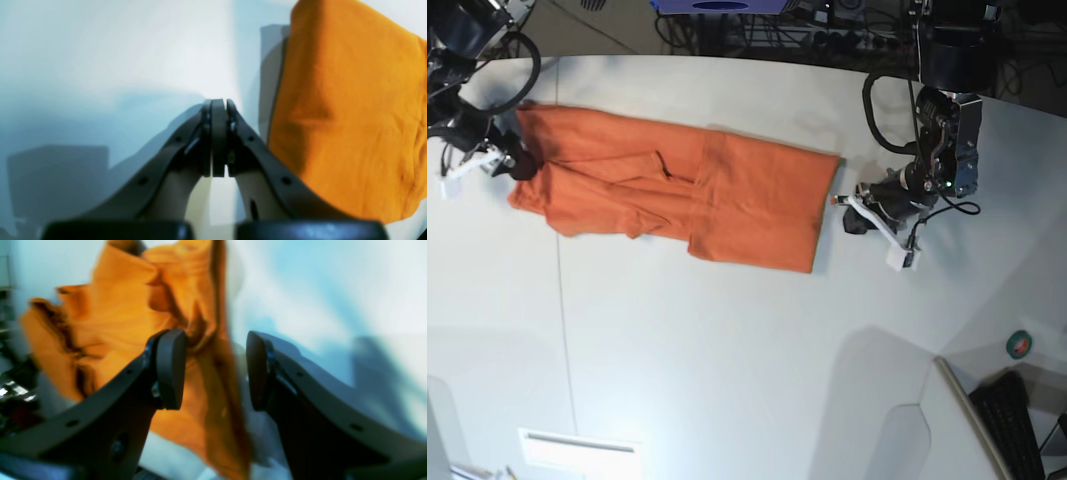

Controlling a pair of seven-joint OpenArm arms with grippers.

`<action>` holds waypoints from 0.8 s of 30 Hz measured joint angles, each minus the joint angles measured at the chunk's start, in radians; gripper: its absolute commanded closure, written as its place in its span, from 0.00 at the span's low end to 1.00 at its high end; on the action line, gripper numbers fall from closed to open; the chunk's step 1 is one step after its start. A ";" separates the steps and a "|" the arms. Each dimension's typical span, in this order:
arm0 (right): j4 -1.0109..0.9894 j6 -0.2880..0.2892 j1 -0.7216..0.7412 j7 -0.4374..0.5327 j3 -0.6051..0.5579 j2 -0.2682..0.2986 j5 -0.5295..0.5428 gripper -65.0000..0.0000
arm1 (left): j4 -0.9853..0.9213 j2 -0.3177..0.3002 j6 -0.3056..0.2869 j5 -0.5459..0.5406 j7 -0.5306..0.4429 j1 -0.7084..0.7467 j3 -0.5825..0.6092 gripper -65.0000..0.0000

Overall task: Layout the t-shirt on the table in an organized manner, then fold the t-shirt properly
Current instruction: 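Move both grippers to opposite ends of the orange strip, then grasp both strip ends and fold them toward each other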

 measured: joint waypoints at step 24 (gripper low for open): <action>-0.139 0.010 0.025 -0.041 -0.099 0.074 0.134 0.49 | 0.011 0.059 -0.001 0.219 -0.040 -0.006 -0.014 1.00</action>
